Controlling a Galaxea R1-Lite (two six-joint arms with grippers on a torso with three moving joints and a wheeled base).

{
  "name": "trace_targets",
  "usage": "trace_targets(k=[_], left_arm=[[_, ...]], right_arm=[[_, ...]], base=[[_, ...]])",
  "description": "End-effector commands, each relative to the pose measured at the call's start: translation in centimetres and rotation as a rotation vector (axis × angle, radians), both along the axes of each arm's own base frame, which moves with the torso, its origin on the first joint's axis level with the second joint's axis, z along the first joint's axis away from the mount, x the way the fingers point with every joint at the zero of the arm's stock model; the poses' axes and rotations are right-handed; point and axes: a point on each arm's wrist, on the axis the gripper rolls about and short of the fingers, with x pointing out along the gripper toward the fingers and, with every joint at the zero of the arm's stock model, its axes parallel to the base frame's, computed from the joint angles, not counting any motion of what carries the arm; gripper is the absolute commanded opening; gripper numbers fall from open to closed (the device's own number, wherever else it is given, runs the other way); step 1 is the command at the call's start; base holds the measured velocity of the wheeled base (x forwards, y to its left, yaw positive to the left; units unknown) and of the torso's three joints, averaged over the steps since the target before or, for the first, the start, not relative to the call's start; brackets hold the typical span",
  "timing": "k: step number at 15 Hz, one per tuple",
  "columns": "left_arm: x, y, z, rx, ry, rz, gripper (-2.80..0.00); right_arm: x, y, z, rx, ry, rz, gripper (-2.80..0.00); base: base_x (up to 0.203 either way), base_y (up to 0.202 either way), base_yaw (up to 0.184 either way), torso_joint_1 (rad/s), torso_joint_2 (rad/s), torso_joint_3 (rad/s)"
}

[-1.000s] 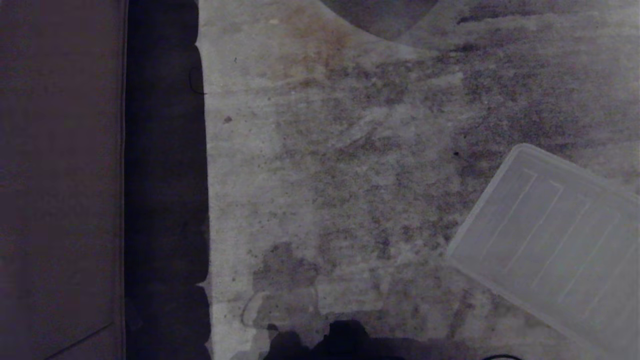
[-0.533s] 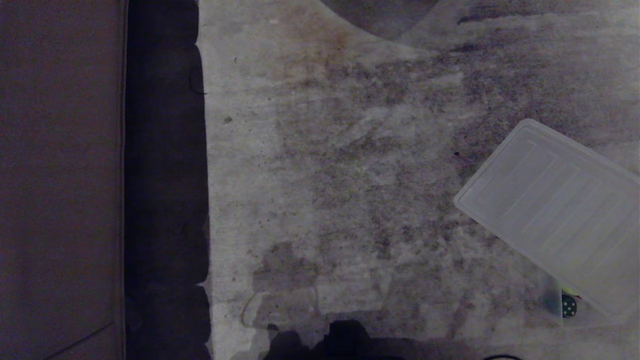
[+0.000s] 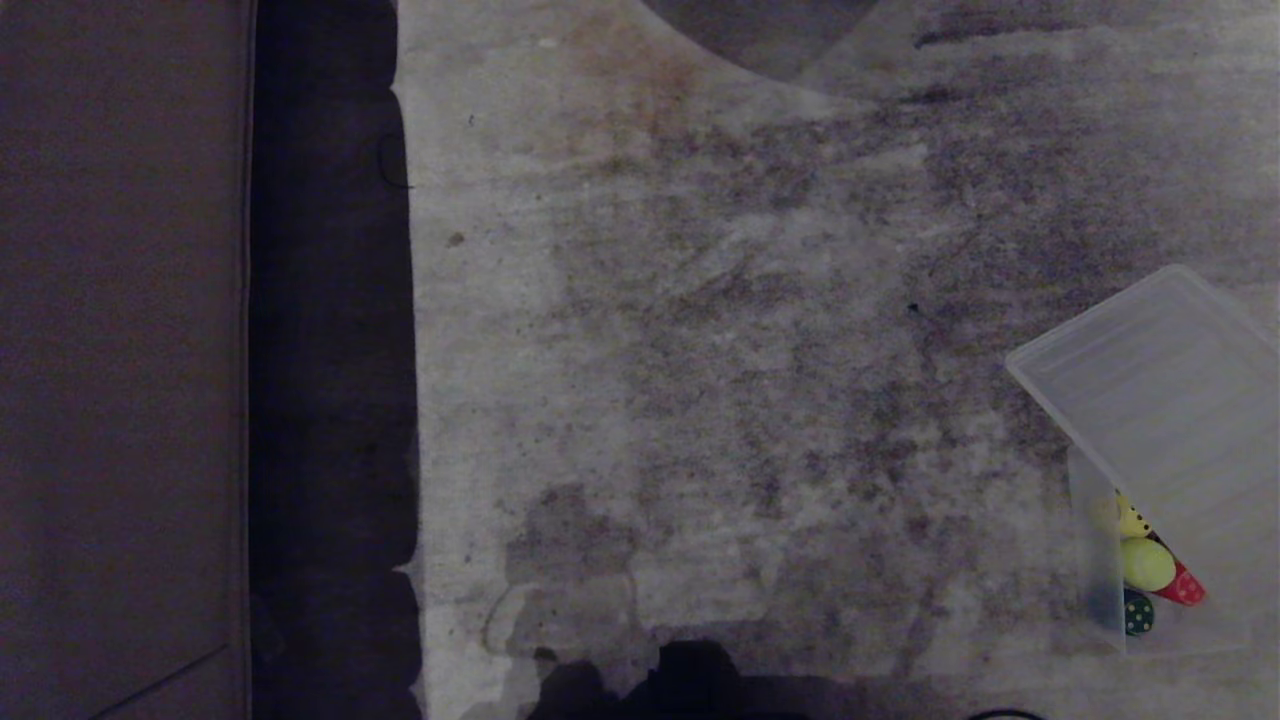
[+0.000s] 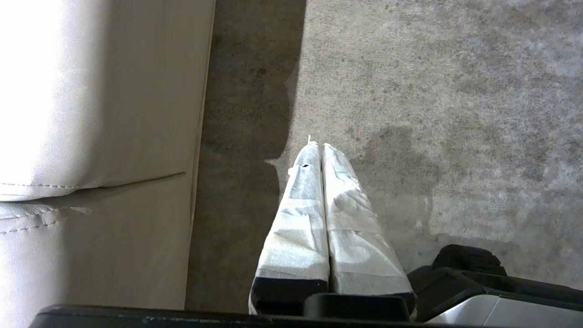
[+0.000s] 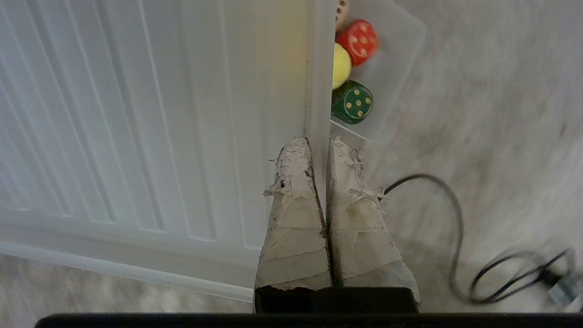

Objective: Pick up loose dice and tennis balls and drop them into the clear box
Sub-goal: Close the lid

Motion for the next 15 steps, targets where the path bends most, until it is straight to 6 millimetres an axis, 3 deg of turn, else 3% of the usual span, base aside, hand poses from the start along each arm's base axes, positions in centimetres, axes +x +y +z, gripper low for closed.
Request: trace_targets(k=[1, 7, 12, 15], left_arm=[[0.0, 0.0, 0.0, -0.001, 0.003, 0.001, -2.8], [0.0, 0.0, 0.0, -0.001, 0.003, 0.001, -2.8], [0.0, 0.0, 0.0, -0.001, 0.003, 0.001, -2.8], [0.0, 0.0, 0.0, -0.001, 0.003, 0.001, -2.8]], right_arm=[[1.8, -1.7, -1.5, 0.095, 0.046, -0.064, -2.8], [4.9, -6.2, -3.9, 0.322, -0.03, -0.076, -2.8], [5.2, -11.0, -4.9, 0.433, -0.176, 0.047, -2.8], [5.3, -12.6, -6.7, 0.415, -0.134, 0.102, -2.8]], base=[[0.0, 0.0, 0.0, 0.0, 0.0, 0.0], [0.0, 0.0, 0.0, 0.0, 0.0, 0.0], [0.0, 0.0, 0.0, 0.0, 0.0, 0.0], [0.0, 0.0, 0.0, 0.0, 0.0, 0.0]])
